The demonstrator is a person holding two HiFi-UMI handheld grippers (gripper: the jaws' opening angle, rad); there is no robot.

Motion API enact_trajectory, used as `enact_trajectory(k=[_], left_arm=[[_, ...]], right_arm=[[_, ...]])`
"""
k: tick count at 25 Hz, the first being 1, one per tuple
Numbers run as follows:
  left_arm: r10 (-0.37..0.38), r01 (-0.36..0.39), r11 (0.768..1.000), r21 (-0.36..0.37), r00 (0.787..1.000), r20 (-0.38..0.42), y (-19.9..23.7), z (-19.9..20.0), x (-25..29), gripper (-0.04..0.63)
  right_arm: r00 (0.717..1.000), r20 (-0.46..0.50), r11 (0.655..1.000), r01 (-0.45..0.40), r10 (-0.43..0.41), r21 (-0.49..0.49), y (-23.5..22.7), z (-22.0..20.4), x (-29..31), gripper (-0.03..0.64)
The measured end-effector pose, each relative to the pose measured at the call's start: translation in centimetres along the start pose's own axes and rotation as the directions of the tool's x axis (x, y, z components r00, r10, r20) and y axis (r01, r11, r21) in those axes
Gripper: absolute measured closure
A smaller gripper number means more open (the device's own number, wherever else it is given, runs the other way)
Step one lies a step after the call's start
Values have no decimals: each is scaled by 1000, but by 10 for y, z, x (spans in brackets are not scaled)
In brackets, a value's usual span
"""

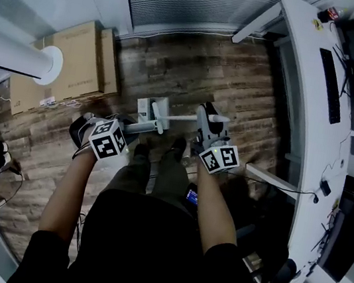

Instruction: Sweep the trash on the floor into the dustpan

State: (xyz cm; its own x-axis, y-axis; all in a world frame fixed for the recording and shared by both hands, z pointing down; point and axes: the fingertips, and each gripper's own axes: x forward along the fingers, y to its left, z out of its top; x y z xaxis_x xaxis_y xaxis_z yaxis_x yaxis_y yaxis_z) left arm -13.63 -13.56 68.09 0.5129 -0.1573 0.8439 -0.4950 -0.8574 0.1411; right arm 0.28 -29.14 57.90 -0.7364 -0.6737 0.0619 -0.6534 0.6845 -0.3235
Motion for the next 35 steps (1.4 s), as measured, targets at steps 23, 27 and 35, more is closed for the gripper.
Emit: enact_trajectory(k=[23,27,35], left_arm=[[194,-176,981,-82,899,392,17,68,-140,446],[264,-177,964,-197,691,673,10,114,-209,465],[451,-181,891,-417,239,860,-10,142,-294,500]], right_arm=[[996,89,965,39,-17,-259,26,153,-83,561],[995,100,956,51,-23,-288,41,183,-99,561],[990,110,950,115,-87,-289,64,215,-148,563]])
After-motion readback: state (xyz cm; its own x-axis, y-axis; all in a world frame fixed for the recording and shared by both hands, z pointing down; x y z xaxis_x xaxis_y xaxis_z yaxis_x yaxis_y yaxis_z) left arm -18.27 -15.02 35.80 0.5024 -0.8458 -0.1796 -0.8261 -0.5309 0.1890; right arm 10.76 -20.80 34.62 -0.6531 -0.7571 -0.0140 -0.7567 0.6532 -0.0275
